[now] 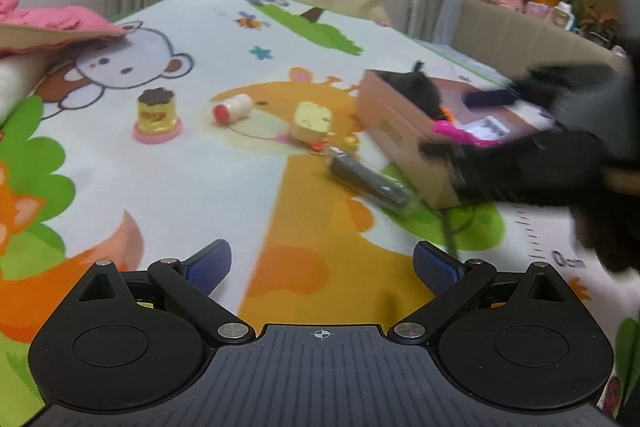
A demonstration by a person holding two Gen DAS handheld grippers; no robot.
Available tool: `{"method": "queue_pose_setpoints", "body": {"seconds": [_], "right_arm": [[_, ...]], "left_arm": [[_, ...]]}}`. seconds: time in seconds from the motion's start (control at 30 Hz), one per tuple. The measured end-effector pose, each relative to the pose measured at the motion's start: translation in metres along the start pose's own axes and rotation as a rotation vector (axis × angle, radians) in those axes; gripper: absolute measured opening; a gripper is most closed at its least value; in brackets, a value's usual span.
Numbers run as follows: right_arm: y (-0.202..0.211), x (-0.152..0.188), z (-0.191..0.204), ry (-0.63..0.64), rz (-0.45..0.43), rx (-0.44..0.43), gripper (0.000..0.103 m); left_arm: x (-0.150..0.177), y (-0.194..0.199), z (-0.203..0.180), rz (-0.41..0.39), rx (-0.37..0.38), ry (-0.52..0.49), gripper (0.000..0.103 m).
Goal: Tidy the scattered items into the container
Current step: 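Open the left gripper over the pink box while the right releases the charger inside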
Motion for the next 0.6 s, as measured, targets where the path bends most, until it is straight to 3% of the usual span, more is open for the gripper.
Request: {"method": "queue_pose_setpoints", "body": {"seconds": [0.07, 0.13, 0.23, 0.37, 0.6], "right_arm": [[-0.022, -0.006, -0.05, -0.163, 0.047, 0.084, 0.058], [-0.043, -0.006, -0.098, -0.336, 0.105, 0.105, 0.058], [-0.058, -0.002, -0.143, -0.474, 0.153, 0.121, 0.058], [-0.058, 0.008, -0.163, -0.551, 0.184, 0.114, 0.058], [-0.07, 0.045, -0.164, -0.63, 0.279, 0.102, 0.059]], "left_arm": [[0.0, 0.003, 0.0, -0.008, 0.001, 0.001, 0.101], [0.0, 0.004, 0.003, -0.01, -0.007, 0.012, 0.101], [0.002, 0.004, 0.008, -0.005, -0.021, 0.031, 0.101], [0.008, 0.002, 0.013, 0.011, -0.03, 0.05, 0.101], [0.016, 0.003, 0.019, 0.03, -0.048, 0.071, 0.101]]}}
Point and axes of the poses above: each gripper's, at about its wrist camera, not at the fingertips, and y roughly against the way its jaws point, z to its left, x to its underside, the point moved 9 cm from there along -y, roughly the way its jaws point, and after that the axes turned 9 degrees about x, right-handed, at the moved point
